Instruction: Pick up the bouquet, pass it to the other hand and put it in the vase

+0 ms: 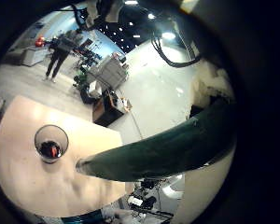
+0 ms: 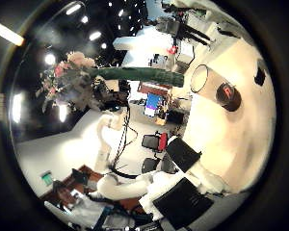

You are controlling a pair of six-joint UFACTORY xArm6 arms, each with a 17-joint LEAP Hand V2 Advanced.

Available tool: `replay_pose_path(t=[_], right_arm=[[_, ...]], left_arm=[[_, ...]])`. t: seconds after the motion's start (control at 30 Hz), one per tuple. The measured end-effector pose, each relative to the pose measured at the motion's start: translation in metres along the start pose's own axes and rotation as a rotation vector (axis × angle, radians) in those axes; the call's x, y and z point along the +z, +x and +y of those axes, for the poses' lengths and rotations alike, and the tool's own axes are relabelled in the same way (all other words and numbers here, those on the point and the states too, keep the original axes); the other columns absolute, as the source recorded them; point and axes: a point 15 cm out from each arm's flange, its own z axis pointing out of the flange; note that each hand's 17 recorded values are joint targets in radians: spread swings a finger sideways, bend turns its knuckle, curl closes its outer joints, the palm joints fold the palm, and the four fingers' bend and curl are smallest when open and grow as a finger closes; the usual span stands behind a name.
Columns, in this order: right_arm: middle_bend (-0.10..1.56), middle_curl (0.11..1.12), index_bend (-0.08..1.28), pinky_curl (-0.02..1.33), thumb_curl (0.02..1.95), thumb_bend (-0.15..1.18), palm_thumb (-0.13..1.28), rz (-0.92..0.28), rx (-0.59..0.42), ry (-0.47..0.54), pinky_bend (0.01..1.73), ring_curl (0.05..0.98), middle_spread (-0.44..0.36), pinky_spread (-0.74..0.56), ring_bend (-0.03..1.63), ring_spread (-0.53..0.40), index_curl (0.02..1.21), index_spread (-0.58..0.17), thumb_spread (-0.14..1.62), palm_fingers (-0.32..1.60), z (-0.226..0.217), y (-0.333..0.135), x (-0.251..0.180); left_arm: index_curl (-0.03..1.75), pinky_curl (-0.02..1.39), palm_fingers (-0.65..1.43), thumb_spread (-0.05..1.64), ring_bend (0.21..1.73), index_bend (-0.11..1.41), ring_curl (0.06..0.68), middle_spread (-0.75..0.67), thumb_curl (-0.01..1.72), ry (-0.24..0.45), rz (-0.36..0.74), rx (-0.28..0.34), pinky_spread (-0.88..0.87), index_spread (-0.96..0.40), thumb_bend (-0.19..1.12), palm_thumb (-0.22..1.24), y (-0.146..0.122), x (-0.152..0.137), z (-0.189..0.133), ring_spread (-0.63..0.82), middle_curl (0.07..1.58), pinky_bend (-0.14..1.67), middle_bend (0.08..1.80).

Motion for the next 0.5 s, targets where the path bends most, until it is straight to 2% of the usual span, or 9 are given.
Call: replay_pose_path(t=[0.17,0.37,0.5], right_arm=[[0.42,0.35,0.17,0.56,0.55,-0.03,0.69,0.000,0.010,0.000,0.83,0.313,0.054,0.39,0.75,0.149,0.41,-0.354,1.03,-0.05,-0.003,0.003,-0.001],[0.33,0.32,0.14,0.49,0.50,-0.03,0.62,-0.003,0.046,-0.002,0.78,0.278,0.124,0.47,0.67,0.211,0.34,-0.335,1.04,-0.06,-0.005,0.008,-0.001],[0.31,0.32,0.13,0.47,0.49,-0.03,0.60,-0.004,0.052,-0.004,0.76,0.269,0.140,0.48,0.65,0.222,0.32,-0.331,1.04,-0.05,-0.004,0.010,0.000]], left_arm=[[1.07,0.60,1.06,1.07,1.51,0.72,0.581,-0.52,0.77,0.030,-0.024,0.011,-0.45,-0.68,0.11,1.04,-0.003,-0.012,-0.011,-0.39,0.99,1.50,1.11],[1.14,0.61,1.06,1.08,1.51,0.68,0.579,-0.53,0.80,0.032,-0.021,-0.002,-0.44,-0.71,0.09,1.04,-0.014,-0.014,-0.014,-0.39,1.00,1.49,1.10],[1.18,0.61,1.06,1.08,1.51,0.65,0.578,-0.53,0.82,0.046,-0.027,-0.009,-0.45,-0.72,0.08,1.04,-0.024,-0.016,-0.020,-0.39,1.01,1.49,1.10]])
